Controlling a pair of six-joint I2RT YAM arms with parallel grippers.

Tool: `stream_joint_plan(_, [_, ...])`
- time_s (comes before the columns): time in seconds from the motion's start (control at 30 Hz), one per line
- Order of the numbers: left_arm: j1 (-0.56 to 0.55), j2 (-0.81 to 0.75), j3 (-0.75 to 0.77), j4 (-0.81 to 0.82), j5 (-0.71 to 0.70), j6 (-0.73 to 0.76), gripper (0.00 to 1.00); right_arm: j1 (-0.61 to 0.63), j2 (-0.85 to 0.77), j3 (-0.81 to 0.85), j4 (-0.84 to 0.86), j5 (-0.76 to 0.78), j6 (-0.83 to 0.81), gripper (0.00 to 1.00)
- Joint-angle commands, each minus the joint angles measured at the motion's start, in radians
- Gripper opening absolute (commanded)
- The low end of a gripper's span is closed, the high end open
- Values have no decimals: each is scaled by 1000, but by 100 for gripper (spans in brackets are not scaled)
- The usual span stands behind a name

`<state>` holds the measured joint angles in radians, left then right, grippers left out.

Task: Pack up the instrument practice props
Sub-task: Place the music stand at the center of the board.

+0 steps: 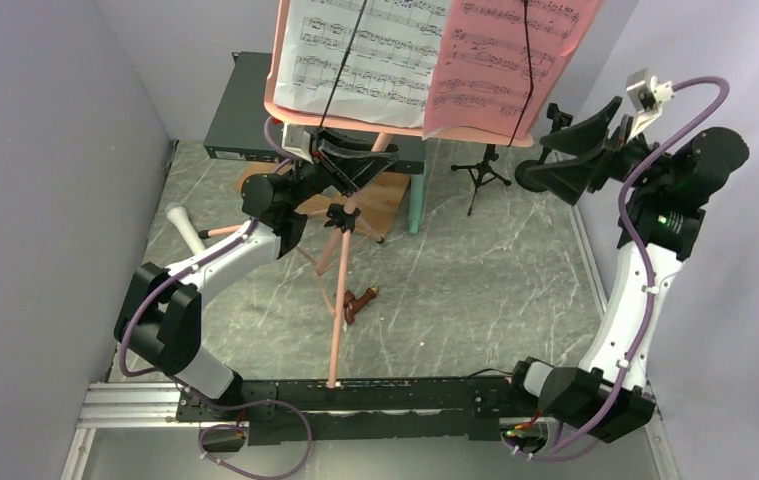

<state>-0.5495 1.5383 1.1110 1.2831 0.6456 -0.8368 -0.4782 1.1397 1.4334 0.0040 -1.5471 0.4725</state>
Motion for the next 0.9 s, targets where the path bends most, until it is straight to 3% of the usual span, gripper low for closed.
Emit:
stream_joint_plan(0.0, [-6, -83, 71, 269, -118, -41, 0, 44, 58, 134, 233, 28, 277, 99])
stream_joint_plan(0.17, [-5, -98, 62, 268, -116, -44, 0, 112, 107, 174, 397, 70, 462, 99])
stream_joint_plan(0.4, [-5, -120, 54, 265, -109, -42, 0, 125, 167, 219, 395, 124, 506, 95])
stream_joint_plan(0.5, [-6, -132, 44, 263, -113, -35, 0, 126, 167, 228, 370, 120, 481, 95])
stream_joint_plan(0.67, [-6, -152, 31, 241, -115, -13, 0, 107, 134, 257, 185, 98, 324, 94])
stream_joint_plan(0.87, [-6, -159, 30, 235, -119, -7, 0, 21, 129, 251, 240, 58, 383, 92])
